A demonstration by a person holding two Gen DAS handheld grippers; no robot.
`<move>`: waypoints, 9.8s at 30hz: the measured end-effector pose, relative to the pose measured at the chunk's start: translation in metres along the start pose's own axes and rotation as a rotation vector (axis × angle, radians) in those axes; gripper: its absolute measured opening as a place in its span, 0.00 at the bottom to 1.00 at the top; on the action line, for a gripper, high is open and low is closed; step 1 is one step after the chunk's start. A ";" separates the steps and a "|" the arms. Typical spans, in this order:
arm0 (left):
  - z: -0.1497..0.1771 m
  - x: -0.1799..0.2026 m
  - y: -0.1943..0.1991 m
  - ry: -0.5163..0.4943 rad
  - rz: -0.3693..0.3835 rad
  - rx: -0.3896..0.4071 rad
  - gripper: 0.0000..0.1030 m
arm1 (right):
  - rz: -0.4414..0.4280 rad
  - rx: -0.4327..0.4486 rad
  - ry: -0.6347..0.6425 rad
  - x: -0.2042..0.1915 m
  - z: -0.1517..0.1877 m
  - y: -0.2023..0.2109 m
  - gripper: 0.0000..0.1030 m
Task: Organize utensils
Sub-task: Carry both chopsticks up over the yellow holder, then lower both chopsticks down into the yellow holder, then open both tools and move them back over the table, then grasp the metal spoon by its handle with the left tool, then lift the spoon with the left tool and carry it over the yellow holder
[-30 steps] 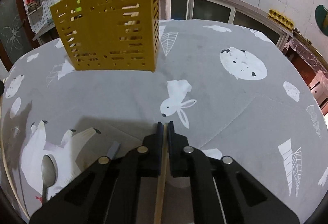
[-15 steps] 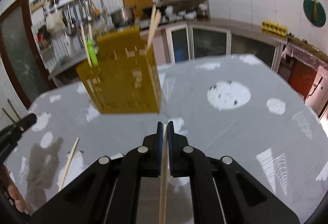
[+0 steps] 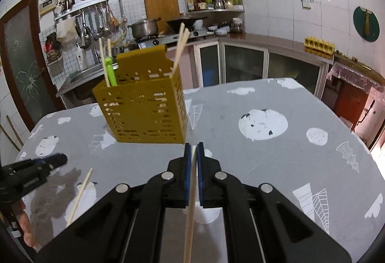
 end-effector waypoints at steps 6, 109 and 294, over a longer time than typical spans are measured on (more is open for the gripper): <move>0.012 0.005 -0.036 -0.051 -0.061 -0.063 0.38 | -0.004 -0.029 -0.010 0.005 0.006 -0.016 0.05; -0.214 0.052 0.088 0.054 0.085 0.723 0.04 | -0.058 0.535 0.114 -0.033 -0.212 -0.029 0.05; -0.197 0.065 0.023 0.023 -0.059 0.616 0.34 | -0.081 0.423 -0.001 -0.016 -0.175 -0.057 0.07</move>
Point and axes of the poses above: each gripper's, at about its wrist camera, not at the fingertips, and y roughly against the way its jaws point, x to its right, z to its underside, the point moved 4 cm from there along -y, roughly the way its jaws point, and after that the axes turned 13 degrees about -z, right-handed, at the moved point
